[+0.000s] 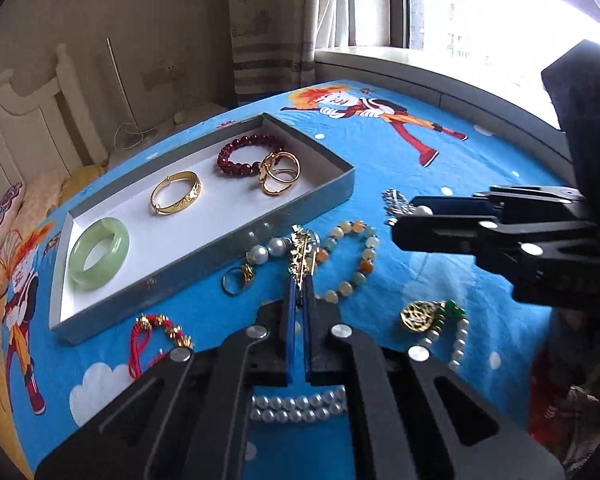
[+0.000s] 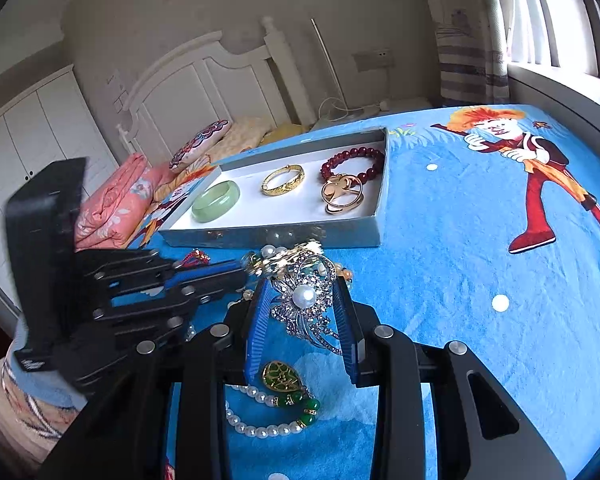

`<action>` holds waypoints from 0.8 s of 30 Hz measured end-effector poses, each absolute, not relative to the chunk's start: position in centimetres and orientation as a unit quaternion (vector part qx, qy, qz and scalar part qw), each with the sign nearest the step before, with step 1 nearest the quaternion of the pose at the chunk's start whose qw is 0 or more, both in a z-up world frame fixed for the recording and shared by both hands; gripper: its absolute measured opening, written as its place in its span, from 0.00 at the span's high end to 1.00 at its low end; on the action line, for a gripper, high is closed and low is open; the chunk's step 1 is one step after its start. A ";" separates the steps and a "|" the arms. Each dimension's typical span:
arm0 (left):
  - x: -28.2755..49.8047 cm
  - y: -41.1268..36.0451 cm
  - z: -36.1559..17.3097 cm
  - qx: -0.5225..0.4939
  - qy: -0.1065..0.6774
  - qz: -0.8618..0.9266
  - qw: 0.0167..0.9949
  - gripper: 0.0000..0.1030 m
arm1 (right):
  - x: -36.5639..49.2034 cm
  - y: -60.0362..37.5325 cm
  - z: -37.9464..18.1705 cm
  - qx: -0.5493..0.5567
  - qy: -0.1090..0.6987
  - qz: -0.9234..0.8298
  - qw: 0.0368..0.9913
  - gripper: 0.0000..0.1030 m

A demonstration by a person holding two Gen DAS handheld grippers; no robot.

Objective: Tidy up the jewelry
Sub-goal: 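Lift the silver brooch with the right tool while the left tool grasps a gold bar pin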

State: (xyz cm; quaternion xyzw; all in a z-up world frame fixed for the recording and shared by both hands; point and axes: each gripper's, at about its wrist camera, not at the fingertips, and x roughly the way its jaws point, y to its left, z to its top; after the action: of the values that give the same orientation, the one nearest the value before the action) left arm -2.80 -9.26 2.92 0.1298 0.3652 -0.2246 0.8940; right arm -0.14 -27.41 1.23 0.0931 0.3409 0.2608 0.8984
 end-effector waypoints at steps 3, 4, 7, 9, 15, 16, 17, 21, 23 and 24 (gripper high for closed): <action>-4.4 -8.1 3.0 0.106 0.370 -0.233 0.893 0.98 | -0.1 -27.4 1.2 0.093 0.341 0.261 0.898 0.70; -4.6 -7.8 2.9 0.104 0.372 -0.232 0.893 0.97 | -0.1 -27.4 1.2 0.092 0.342 0.261 0.898 0.70; -5.1 -7.4 2.6 0.104 0.371 -0.227 0.894 0.98 | -0.2 -27.4 1.3 0.092 0.341 0.261 0.898 0.69; -5.6 -7.0 2.9 0.101 0.350 -0.216 0.906 0.98 | -0.1 -27.4 1.3 0.092 0.342 0.259 0.899 0.69; -7.0 -8.4 4.0 0.173 0.308 -0.193 0.915 0.98 | -0.1 -27.3 1.3 0.090 0.344 0.260 0.898 0.69; -7.1 -8.4 3.8 0.177 0.310 -0.194 0.914 0.98 | -0.1 -27.3 1.3 0.091 0.343 0.260 0.898 0.69; -7.1 -8.3 3.7 0.174 0.312 -0.194 0.914 0.98 | -0.1 -27.3 1.3 0.091 0.343 0.260 0.898 0.69; -6.9 -6.6 3.7 0.139 0.315 -0.190 0.919 0.98 | -0.1 -27.3 1.3 0.090 0.343 0.261 0.898 0.69; -6.8 -5.9 4.4 0.125 0.314 -0.196 0.920 0.98 | -0.1 -27.3 1.3 0.090 0.343 0.261 0.898 0.69; -6.7 -5.8 4.6 0.121 0.322 -0.209 0.915 0.98 | -0.1 -27.2 1.3 0.089 0.344 0.262 0.898 0.69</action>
State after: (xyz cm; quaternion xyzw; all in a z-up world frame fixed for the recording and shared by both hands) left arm -6.75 -5.81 4.55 0.1206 0.3224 -0.2085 0.9154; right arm -0.10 -27.24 1.27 0.0888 0.3436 0.2618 0.8975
